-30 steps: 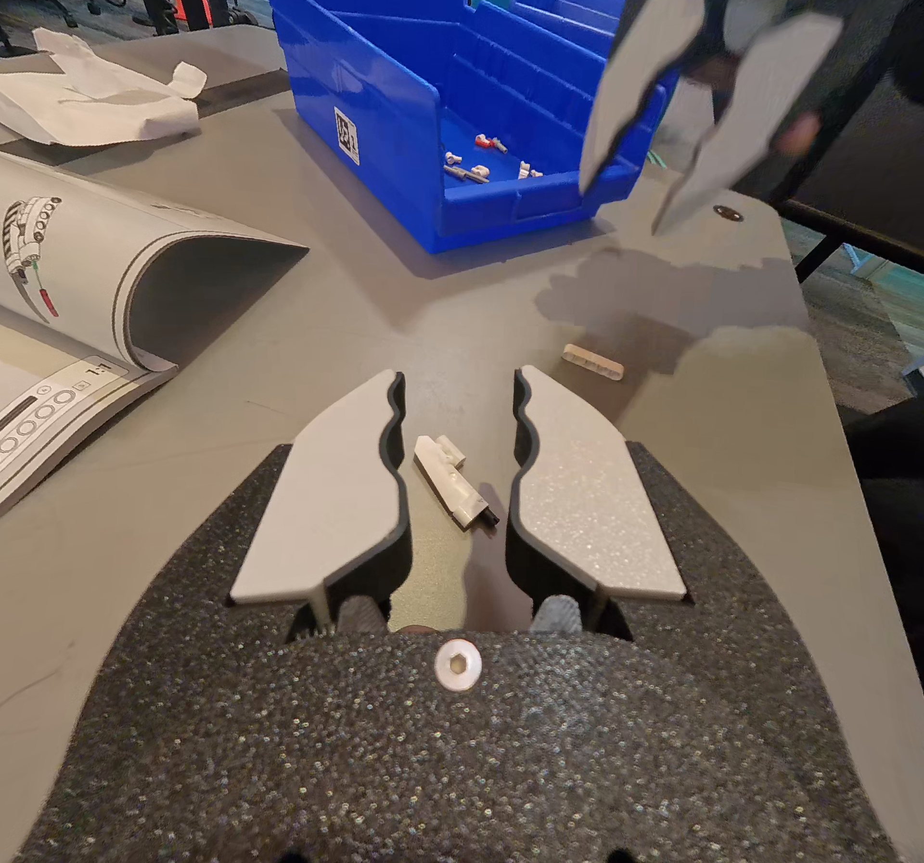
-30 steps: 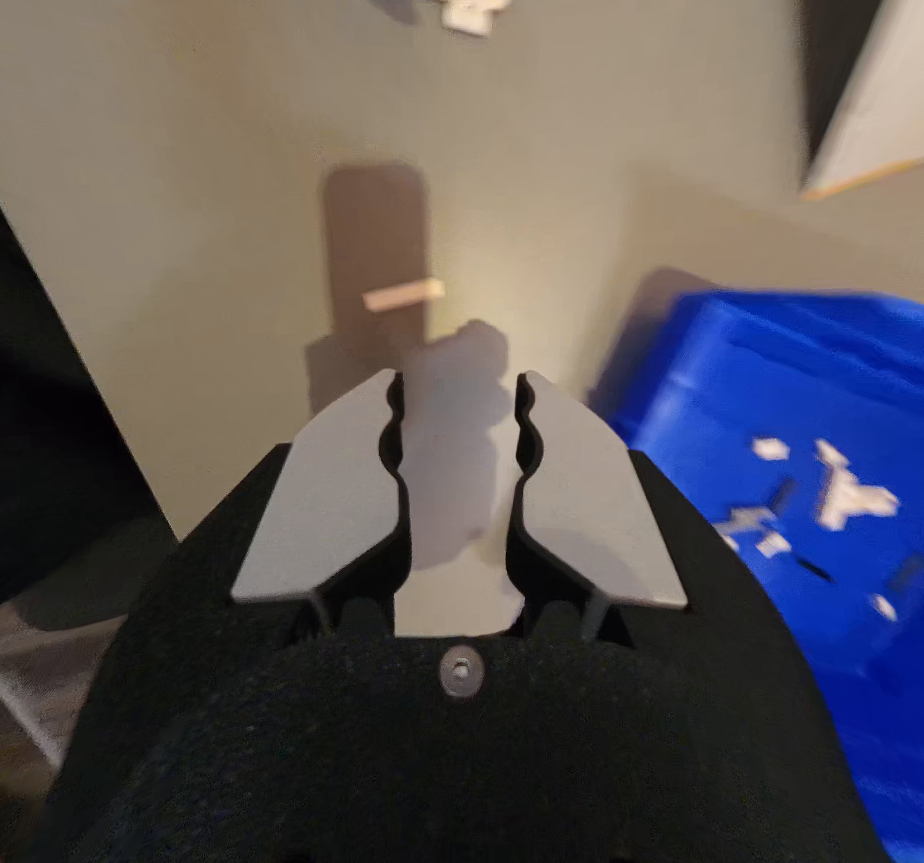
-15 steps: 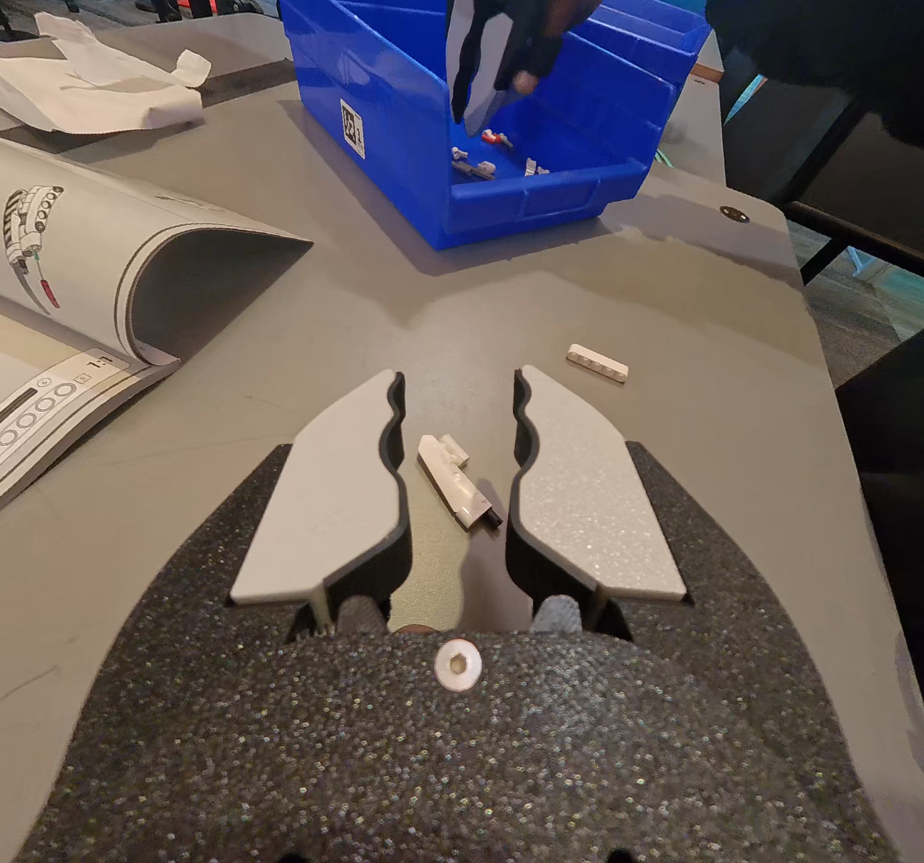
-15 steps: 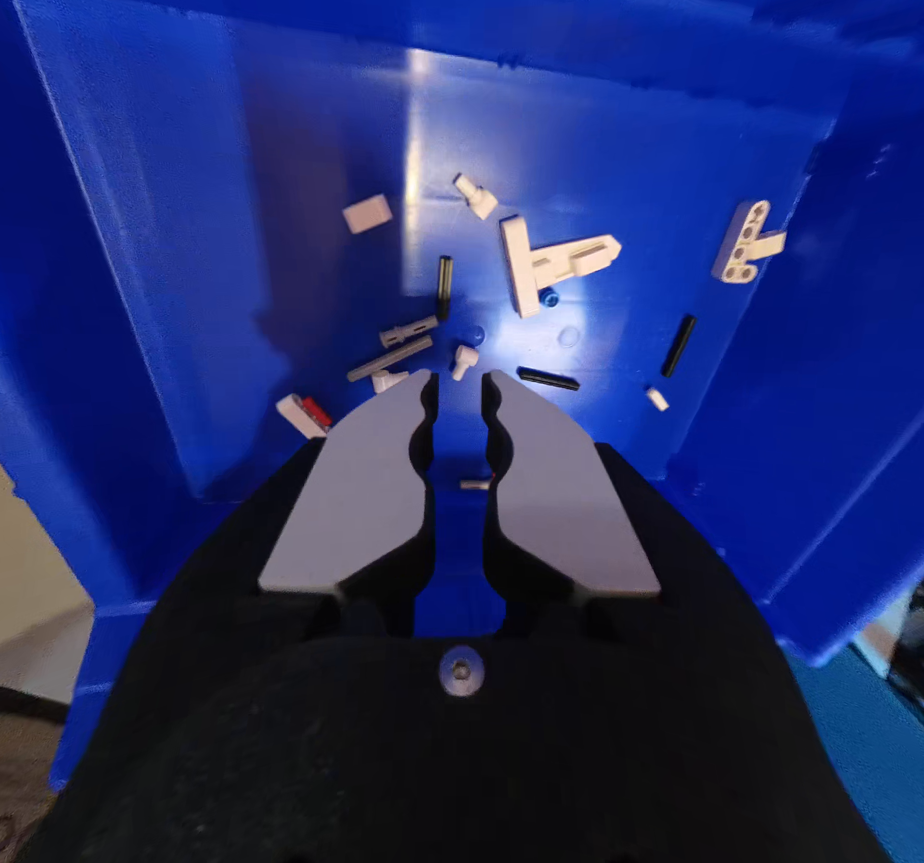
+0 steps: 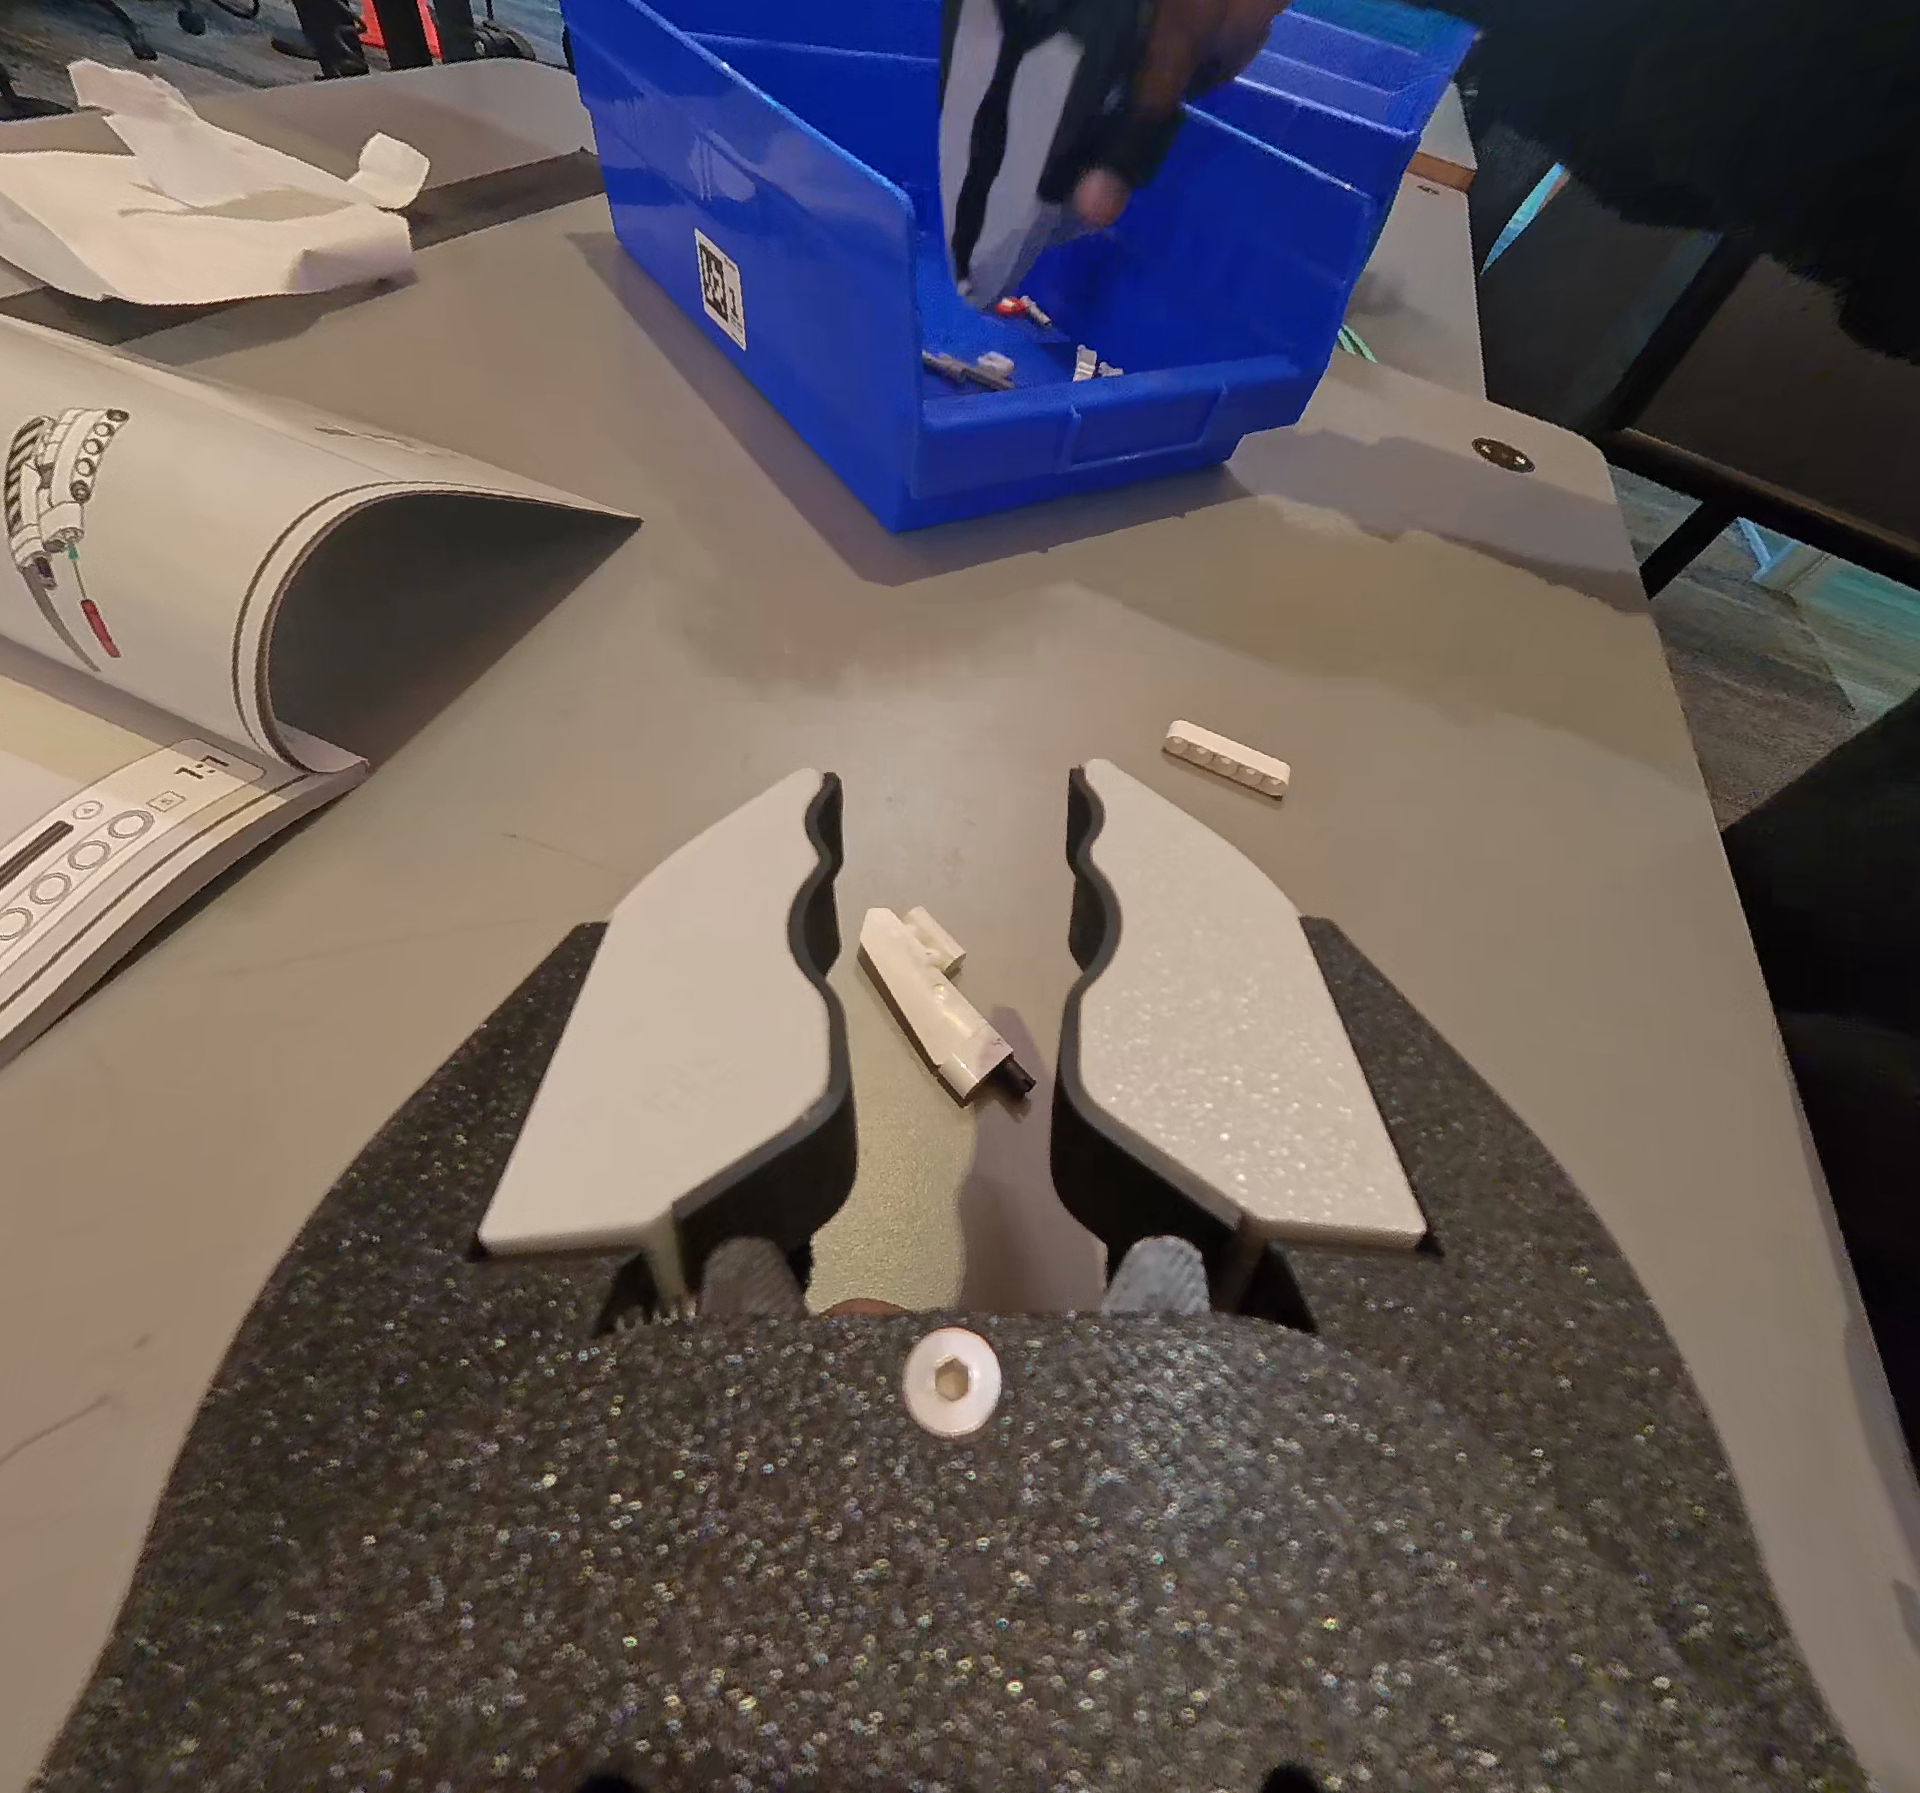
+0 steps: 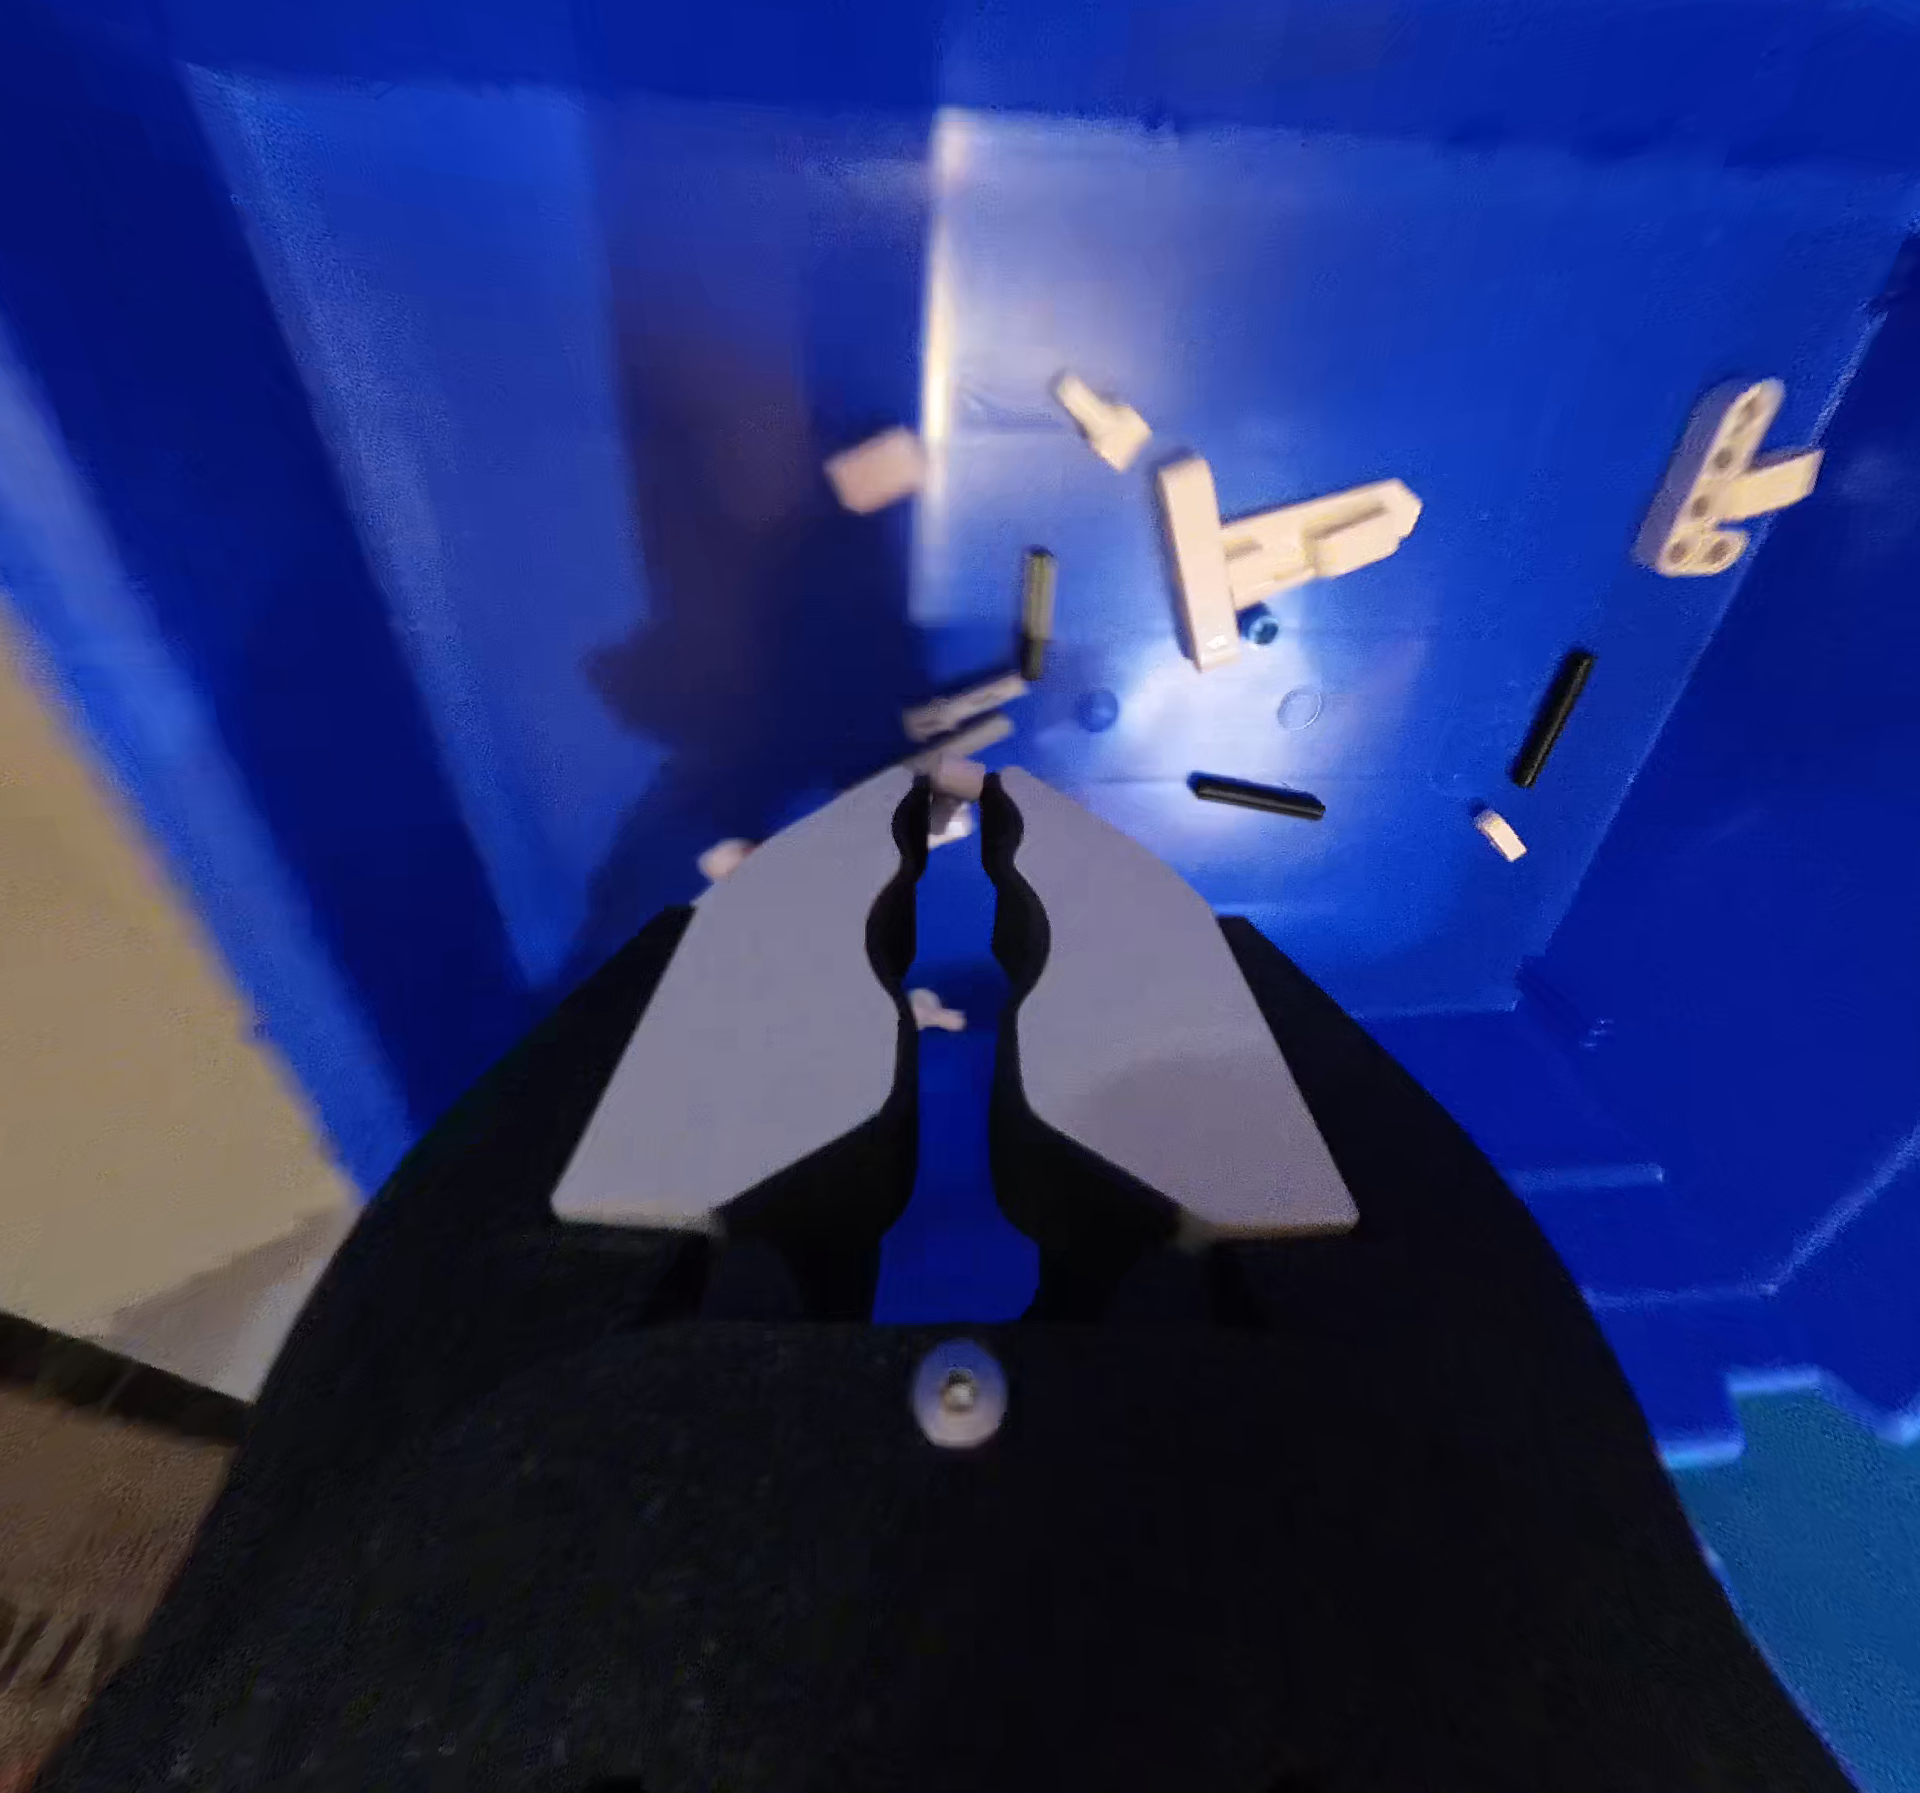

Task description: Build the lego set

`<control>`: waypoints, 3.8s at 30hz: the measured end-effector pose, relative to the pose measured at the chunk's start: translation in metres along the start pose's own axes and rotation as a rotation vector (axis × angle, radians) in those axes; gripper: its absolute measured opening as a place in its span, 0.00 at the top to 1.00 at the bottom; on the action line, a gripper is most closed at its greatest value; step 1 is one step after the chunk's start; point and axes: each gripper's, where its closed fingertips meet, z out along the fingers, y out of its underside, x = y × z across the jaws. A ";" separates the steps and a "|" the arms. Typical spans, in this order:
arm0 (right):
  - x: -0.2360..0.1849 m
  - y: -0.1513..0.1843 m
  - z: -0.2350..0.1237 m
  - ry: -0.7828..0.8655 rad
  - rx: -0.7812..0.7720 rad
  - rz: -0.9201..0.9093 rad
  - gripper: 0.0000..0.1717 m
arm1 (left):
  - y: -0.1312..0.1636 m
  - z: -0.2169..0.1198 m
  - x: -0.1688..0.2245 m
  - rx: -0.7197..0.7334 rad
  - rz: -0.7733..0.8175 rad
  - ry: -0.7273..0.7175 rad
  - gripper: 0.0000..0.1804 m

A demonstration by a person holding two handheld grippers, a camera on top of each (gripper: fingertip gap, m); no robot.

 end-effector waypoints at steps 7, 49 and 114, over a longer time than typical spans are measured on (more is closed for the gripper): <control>-0.150 -0.047 -0.052 -0.101 0.253 -0.219 0.95 | 0.000 0.000 0.000 -0.001 0.003 0.000 0.77; 0.013 -0.042 0.029 0.021 0.181 -0.454 1.00 | 0.000 0.000 0.000 -0.001 -0.003 0.005 0.77; -0.169 -0.059 0.020 -0.021 0.260 -0.245 0.93 | 0.001 0.001 0.002 -0.006 0.010 0.004 0.77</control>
